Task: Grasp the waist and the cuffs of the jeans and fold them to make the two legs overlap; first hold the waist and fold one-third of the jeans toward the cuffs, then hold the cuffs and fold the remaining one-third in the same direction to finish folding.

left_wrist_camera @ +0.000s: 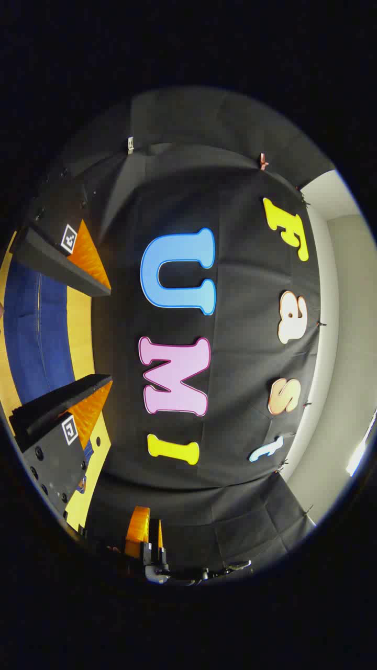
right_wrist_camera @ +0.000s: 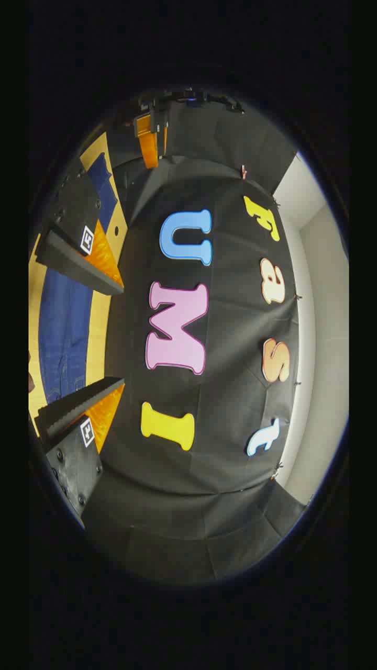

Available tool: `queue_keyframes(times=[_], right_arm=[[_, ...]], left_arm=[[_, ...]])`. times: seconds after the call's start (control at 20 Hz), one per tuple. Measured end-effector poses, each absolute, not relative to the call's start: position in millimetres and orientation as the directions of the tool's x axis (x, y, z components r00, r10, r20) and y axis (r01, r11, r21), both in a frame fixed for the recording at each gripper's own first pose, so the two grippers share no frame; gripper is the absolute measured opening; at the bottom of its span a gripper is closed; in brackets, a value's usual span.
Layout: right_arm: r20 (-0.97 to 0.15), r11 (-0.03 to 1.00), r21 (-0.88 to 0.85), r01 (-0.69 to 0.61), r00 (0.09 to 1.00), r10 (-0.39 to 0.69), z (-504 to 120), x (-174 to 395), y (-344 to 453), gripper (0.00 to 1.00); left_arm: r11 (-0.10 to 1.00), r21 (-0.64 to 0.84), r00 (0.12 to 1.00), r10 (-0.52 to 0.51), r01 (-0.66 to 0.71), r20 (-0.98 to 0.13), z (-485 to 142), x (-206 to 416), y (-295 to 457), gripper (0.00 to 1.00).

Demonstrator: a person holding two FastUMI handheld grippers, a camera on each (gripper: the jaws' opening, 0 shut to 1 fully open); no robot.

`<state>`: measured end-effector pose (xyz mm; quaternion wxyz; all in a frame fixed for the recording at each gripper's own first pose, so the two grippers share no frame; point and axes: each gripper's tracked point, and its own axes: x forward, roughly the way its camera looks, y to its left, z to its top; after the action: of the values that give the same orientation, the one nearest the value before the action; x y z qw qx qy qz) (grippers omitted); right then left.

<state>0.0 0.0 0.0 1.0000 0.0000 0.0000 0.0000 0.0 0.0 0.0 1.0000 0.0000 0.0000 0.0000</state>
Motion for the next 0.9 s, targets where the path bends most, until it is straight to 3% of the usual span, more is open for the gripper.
queue_keyframes(times=[0.4, 0.9], right_arm=[[-0.009, 0.998, -0.030, 0.047, 0.999, -0.047, 5, -7, -19, 0.95], [0.000, 0.997, -0.061, 0.055, 0.998, -0.056, 11, 9, -17, 0.98]], left_arm=[[0.995, -0.036, 0.996, -0.091, 0.091, -0.016, -1, 23, -19, 0.96], [0.994, -0.055, 0.995, -0.099, 0.097, -0.029, -1, 41, -3, 0.96]])
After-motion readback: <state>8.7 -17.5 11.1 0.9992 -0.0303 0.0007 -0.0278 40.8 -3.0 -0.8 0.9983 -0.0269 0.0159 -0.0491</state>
